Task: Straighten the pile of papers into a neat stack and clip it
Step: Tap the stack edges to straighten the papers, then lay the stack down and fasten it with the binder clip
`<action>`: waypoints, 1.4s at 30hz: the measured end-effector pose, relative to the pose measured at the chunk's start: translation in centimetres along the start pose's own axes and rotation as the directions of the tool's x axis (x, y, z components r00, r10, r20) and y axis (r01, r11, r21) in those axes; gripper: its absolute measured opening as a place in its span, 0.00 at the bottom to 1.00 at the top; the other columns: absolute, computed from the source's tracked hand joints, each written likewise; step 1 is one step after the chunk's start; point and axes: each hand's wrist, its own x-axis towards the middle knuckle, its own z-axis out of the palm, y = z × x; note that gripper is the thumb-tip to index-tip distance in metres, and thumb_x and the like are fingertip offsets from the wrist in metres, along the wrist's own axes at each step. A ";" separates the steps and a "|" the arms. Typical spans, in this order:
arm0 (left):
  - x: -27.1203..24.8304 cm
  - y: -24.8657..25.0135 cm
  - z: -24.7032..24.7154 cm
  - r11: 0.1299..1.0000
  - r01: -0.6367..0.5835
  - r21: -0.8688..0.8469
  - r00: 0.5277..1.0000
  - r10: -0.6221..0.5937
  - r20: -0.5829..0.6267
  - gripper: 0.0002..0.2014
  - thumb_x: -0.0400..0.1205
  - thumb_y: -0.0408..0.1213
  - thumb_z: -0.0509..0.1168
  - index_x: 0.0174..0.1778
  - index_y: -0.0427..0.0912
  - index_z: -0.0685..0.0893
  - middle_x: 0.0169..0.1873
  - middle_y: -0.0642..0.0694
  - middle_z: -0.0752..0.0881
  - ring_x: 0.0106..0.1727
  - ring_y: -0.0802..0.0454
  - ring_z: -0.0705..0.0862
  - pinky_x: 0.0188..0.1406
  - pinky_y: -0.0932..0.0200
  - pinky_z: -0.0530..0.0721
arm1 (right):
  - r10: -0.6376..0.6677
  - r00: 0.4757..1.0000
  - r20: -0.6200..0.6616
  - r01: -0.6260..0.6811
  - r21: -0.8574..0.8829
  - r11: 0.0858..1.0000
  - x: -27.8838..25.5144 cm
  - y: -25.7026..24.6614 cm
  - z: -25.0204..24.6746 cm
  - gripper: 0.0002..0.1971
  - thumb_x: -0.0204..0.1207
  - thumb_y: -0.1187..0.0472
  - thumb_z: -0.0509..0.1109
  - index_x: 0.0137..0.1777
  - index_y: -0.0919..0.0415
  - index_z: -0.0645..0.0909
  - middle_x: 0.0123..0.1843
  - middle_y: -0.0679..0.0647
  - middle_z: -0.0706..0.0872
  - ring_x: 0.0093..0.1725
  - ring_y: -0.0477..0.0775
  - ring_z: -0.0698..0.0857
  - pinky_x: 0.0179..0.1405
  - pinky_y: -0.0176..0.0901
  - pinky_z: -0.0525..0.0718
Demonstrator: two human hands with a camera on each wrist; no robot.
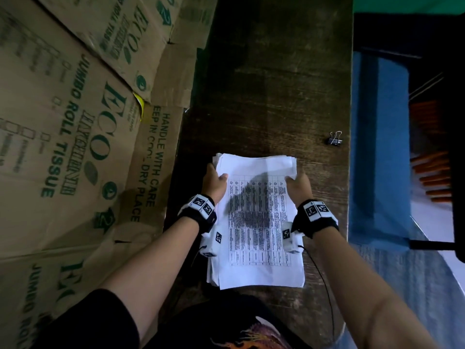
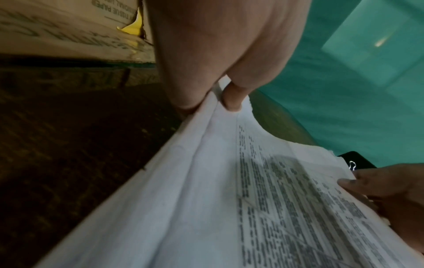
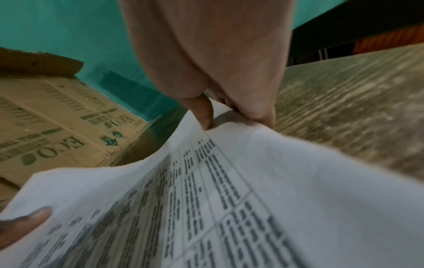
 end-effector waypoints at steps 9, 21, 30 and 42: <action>2.6 1.6 -1.1 0.785 -0.299 0.542 0.951 0.295 0.096 0.34 0.77 0.43 0.69 0.77 0.60 0.62 0.76 0.45 0.60 0.73 0.36 0.63 0.69 0.34 0.71 | -0.245 0.961 0.128 0.272 -0.268 0.924 1.4 -2.1 -2.6 0.32 0.83 0.58 0.64 0.84 0.45 0.54 0.84 0.69 0.47 0.83 0.76 0.47 0.81 0.70 0.49; 4.7 2.7 -0.8 0.680 -0.355 0.641 0.933 0.210 0.294 0.21 0.82 0.40 0.62 0.72 0.50 0.70 0.73 0.43 0.63 0.74 0.34 0.59 0.72 0.35 0.69 | -0.260 0.924 0.281 0.369 -0.474 0.800 3.6 -3.4 -3.7 0.23 0.84 0.48 0.62 0.78 0.49 0.68 0.81 0.66 0.56 0.76 0.74 0.68 0.77 0.68 0.67; 4.4 3.7 -0.1 0.434 -0.536 0.724 0.843 0.237 0.483 0.38 0.73 0.46 0.70 0.78 0.47 0.61 0.73 0.44 0.64 0.74 0.39 0.61 0.69 0.35 0.67 | -0.234 0.963 -0.137 0.087 -0.663 0.744 10.2 -4.7 -11.8 0.26 0.79 0.57 0.67 0.76 0.61 0.67 0.83 0.68 0.55 0.81 0.76 0.54 0.76 0.76 0.59; 4.9 4.6 -1.2 0.543 -0.478 0.691 0.861 0.131 0.492 0.31 0.74 0.44 0.70 0.72 0.44 0.68 0.69 0.40 0.66 0.74 0.33 0.61 0.68 0.39 0.73 | -0.218 0.976 0.012 0.155 -0.742 0.652 10.3 -2.2 -10.9 0.15 0.82 0.67 0.65 0.60 0.80 0.79 0.65 0.78 0.78 0.63 0.76 0.78 0.59 0.61 0.78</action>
